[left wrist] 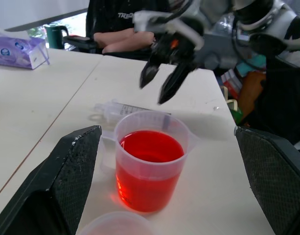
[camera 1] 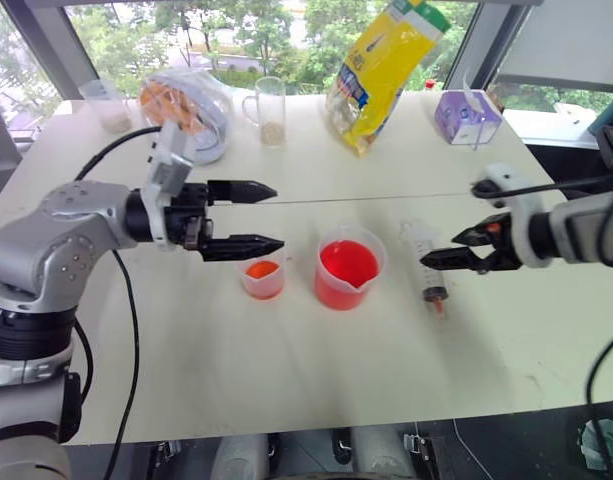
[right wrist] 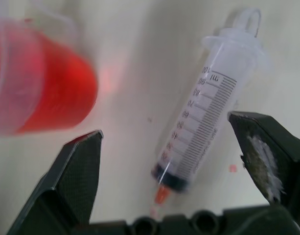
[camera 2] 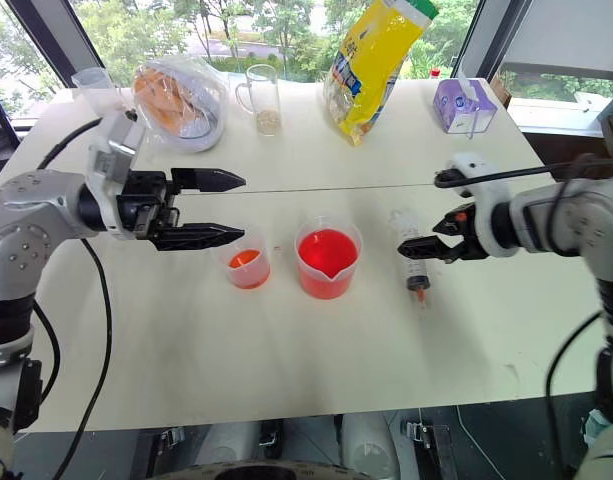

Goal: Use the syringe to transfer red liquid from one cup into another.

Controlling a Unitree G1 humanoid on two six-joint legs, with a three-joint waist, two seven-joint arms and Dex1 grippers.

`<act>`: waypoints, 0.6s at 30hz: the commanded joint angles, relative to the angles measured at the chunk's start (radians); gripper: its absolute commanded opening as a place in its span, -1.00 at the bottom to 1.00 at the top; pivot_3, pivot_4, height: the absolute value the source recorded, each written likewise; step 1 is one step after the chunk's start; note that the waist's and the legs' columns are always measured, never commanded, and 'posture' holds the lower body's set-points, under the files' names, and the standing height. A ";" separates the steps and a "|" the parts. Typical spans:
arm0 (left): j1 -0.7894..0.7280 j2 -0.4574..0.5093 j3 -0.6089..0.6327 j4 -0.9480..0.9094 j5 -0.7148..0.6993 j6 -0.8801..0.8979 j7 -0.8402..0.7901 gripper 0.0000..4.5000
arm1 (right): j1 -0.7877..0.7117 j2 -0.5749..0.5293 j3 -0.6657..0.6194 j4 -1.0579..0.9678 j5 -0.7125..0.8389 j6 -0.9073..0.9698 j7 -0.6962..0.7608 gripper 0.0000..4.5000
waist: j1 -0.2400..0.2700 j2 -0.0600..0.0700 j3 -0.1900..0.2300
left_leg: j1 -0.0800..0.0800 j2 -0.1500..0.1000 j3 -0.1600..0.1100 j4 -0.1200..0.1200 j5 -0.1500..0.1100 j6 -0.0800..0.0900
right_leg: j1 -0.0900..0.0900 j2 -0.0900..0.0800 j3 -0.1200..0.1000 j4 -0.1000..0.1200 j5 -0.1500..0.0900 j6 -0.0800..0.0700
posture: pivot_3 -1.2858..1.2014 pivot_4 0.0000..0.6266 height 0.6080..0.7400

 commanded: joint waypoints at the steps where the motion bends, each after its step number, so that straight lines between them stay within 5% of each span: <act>1: 0.001 -0.008 0.025 -0.026 -0.002 -0.021 0.019 1.00 | -0.062 0.046 0.038 0.130 -0.103 0.006 -0.039 0.98 | 0.003 0.000 0.000 | 0.000 0.000 0.000 0.000 0.000 0.000 | 0.000 0.000 0.000 0.000 0.000 0.000 | 0.03 -0.52 1.00; 14: 0.058 -0.039 0.044 -0.093 -0.025 -0.014 0.097 1.00 | -0.162 0.220 0.215 0.394 -0.313 -0.083 -0.015 0.98 | -0.003 0.000 0.000 | 0.000 0.000 0.000 0.000 0.000 0.000 | 0.000 0.000 0.000 0.001 0.000 0.000 | 0.03 -0.52 1.00; 17: 0.072 -0.042 0.044 -0.101 -0.024 -0.018 0.104 1.00 | -0.155 0.234 0.247 0.414 -0.343 -0.106 0.009 0.66 | -0.002 0.000 0.000 | 0.000 0.000 0.000 0.000 0.000 0.000 | 0.000 0.000 0.000 0.001 0.000 0.000 | 0.03 -0.52 1.00; 18: 0.075 -0.042 0.045 -0.101 -0.023 -0.020 0.103 1.00 | -0.148 0.238 0.256 0.413 -0.352 -0.108 0.013 0.40 | -0.002 -0.001 -0.001 | 0.000 0.000 0.000 0.000 0.000 0.000 | 0.000 0.000 0.000 0.001 0.000 0.000 | 0.03 -0.52 1.00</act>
